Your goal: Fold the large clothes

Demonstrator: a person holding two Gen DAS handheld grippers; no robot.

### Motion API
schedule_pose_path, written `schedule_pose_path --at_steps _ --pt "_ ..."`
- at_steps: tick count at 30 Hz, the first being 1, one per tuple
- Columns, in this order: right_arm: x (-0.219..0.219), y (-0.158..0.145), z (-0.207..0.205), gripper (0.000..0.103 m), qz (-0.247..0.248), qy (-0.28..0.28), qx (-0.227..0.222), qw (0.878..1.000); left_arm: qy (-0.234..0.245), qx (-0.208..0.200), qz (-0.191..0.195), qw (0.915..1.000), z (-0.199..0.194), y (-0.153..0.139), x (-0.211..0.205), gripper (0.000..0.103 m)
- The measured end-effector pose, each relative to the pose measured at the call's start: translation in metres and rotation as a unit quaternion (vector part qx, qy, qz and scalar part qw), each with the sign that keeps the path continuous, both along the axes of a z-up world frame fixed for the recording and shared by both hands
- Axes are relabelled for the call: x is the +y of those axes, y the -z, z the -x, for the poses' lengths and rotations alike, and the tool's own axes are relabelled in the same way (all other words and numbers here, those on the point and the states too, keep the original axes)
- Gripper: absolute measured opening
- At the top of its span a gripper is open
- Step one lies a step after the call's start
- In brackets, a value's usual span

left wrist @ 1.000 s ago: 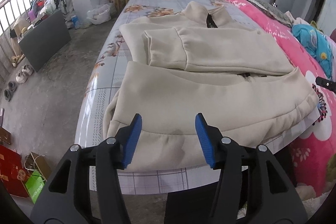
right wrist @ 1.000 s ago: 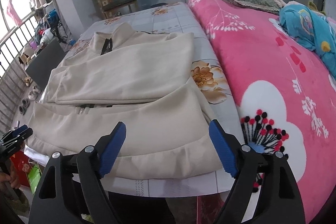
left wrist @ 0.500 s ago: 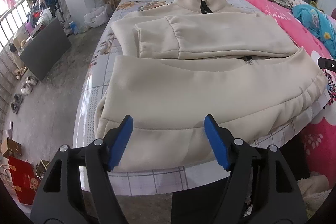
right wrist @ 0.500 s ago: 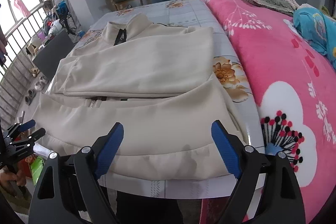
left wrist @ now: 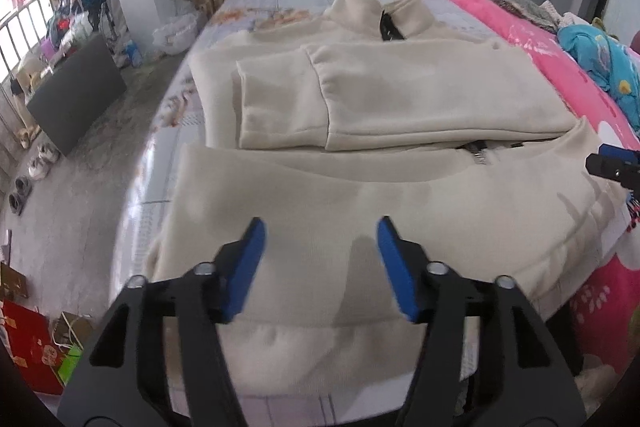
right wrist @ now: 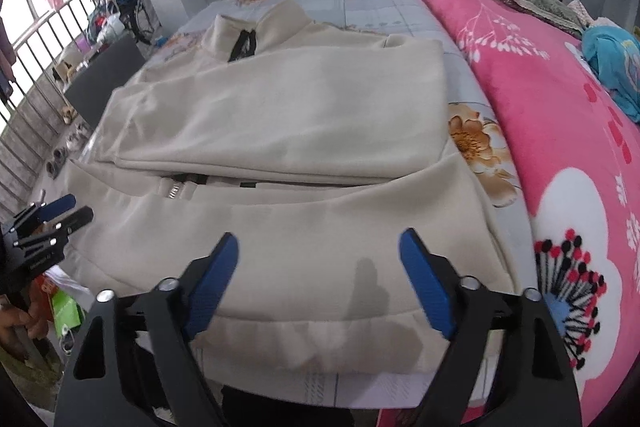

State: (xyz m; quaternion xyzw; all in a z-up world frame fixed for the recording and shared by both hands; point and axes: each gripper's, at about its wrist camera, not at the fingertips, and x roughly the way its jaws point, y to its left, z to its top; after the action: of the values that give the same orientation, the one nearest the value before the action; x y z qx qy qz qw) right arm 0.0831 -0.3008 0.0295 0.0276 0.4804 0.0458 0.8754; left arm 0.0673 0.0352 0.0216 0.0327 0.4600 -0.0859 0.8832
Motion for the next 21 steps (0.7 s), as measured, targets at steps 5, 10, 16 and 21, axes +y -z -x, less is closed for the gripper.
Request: schedule_pose_path --at_steps 5,10,16,21 --pt "0.001 0.029 -0.013 0.041 0.033 0.02 0.044 0.998 0.008 -0.02 -0.043 0.9988 -0.003 0.009 -0.014 0.027" --pt "0.002 0.029 -0.012 0.004 0.024 0.016 0.038 0.999 0.022 -0.045 -0.074 0.996 0.001 0.011 -0.026 0.001" --pt "0.0 -0.021 0.001 0.003 0.006 0.038 -0.038 0.999 0.002 -0.118 -0.039 0.9923 0.009 -0.043 -0.013 0.001" --pt "-0.002 0.007 -0.018 0.003 0.0 0.042 -0.023 0.999 -0.003 -0.091 -0.04 0.9951 -0.012 -0.008 -0.015 0.001"
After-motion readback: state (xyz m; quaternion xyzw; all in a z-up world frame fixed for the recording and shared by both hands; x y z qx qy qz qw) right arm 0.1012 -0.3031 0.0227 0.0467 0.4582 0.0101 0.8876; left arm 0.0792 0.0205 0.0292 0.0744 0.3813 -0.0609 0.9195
